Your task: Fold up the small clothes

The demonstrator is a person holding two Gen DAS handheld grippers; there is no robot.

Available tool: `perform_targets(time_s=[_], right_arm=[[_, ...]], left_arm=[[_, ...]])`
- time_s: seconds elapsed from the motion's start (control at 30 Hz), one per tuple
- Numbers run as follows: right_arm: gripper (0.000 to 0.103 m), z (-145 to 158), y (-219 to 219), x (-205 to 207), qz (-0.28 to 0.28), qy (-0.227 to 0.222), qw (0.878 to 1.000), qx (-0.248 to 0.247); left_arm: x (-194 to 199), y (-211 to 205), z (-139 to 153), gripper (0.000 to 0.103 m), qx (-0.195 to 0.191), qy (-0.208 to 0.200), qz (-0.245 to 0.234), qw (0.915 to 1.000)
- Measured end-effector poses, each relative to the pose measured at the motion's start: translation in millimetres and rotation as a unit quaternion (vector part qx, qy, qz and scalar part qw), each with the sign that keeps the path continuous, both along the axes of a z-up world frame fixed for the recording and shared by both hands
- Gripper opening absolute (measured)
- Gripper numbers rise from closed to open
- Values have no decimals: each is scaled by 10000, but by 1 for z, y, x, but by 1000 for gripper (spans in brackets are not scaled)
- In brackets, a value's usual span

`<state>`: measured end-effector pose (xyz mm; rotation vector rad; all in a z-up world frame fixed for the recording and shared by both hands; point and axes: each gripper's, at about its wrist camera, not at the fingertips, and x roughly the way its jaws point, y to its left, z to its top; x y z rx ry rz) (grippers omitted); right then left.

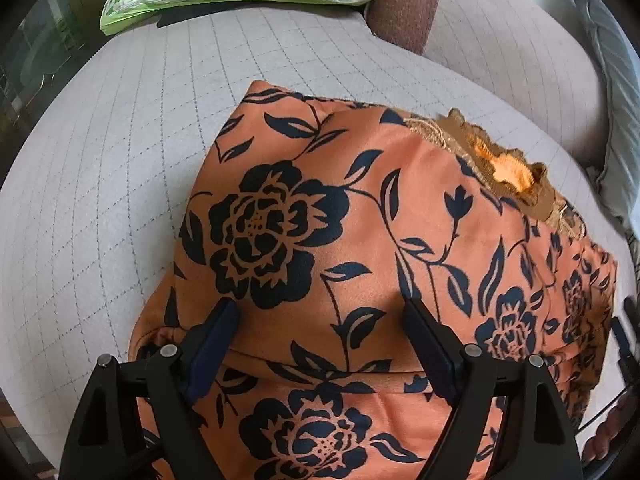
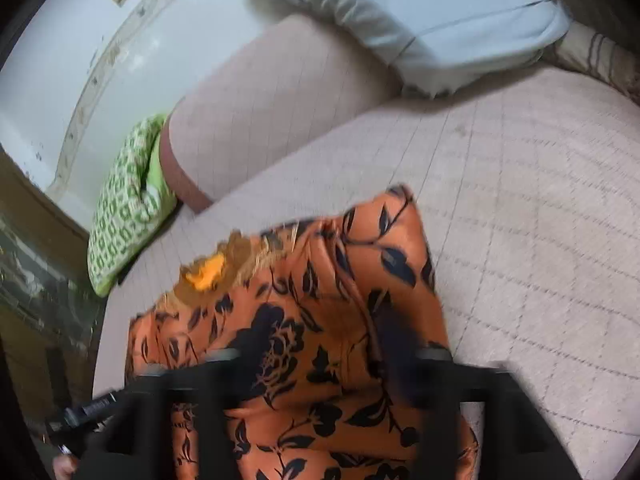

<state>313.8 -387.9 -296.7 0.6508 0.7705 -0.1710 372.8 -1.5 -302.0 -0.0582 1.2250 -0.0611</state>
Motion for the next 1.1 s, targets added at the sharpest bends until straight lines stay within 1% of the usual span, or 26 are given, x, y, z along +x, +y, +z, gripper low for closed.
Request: perform_targets(time_s=[0.07, 0.13, 0.2, 0.23, 0.27, 0.3, 0.37, 0.4, 0.47, 0.53, 0.6, 0.63, 0.7, 0.73, 0.77, 0.8, 0.83, 0.87, 0.9, 0.93, 0.97, 1.03, 1.1], right_arm=[[69, -1, -2, 0, -30, -89, 10000, 34], [66, -7, -1, 6, 140, 23, 9998, 124], [55, -17, 4, 15, 300, 270, 9991, 107], [51, -22, 7, 18, 337, 387, 9987, 30], [36, -26, 9, 21, 335, 496, 9982, -90], [18, -28, 9, 21, 324, 538, 9979, -162], [13, -32, 6, 21, 369, 566, 9977, 115], [11, -32, 5, 21, 359, 549, 9977, 157], [10, -23, 7, 17, 391, 445, 9982, 132], [10, -7, 13, 10, 419, 313, 9986, 10], [10, 12, 17, -2, 430, 137, 9989, -110], [10, 19, 19, -7, 421, 126, 9989, -182], [10, 25, 19, -14, 354, 263, 9986, -304], [10, 21, 17, -15, 276, 407, 9982, -330], [10, 10, 13, -11, 182, 643, 9969, -408], [14, 2, 11, -10, 163, 800, 9956, -465], [14, -13, 11, -4, 185, 1100, 9923, -531], [14, -26, 11, 1, 233, 1363, 9892, -489], [14, -30, 10, 1, 199, 1366, 9895, -419], [14, -25, 9, 1, 147, 1323, 9903, -396], [14, -17, 9, 1, 155, 1310, 9905, -385], [14, 0, 7, -2, 78, 1028, 9936, -463], [15, 17, 4, -11, -257, 716, 9945, -716]], left_arm=[[-3, -4, -2, 85, 133, -22, -98, 9999], [0, -14, -8, 93, 245, -35, -239, 9994], [-2, -29, -14, 101, 385, -54, -432, 9983], [-2, -37, -17, 103, 463, -77, -501, 9976], [-3, -41, -19, 103, 534, -136, -548, 9970], [-5, -41, -19, 103, 515, -191, -541, 9970], [-6, -41, -21, 103, 426, -237, -546, 9973], [-6, -41, -21, 103, 419, -245, -580, 9971], [-7, -40, -21, 103, 448, -207, -646, 9967], [-5, -42, -19, 103, 455, -93, -659, 9967], [-4, -39, -13, 103, 413, -37, -591, 9974], [-4, -38, -7, 103, 323, -70, -509, 9982], [-6, -33, 1, 103, 81, -181, -426, 9989], [-7, -32, 3, 103, -35, -197, -398, 9990], [-6, -31, 3, 103, -49, -166, -398, 9991], [-6, -32, -1, 103, -2, -109, -423, 9990], [-5, -37, -9, 103, 148, -26, -495, 9987], [-4, -38, -16, 103, 304, 21, -574, 9979], [-5, -44, -19, 103, 475, -1, -665, 9967], [-6, -48, -18, 103, 551, -67, -699, 9960], [-7, -50, -16, 103, 547, -66, -677, 9962], [-5, -50, -13, 103, 374, -36, -630, 9973], [-3, -44, -8, 103, 299, 1, -541, 9981]])
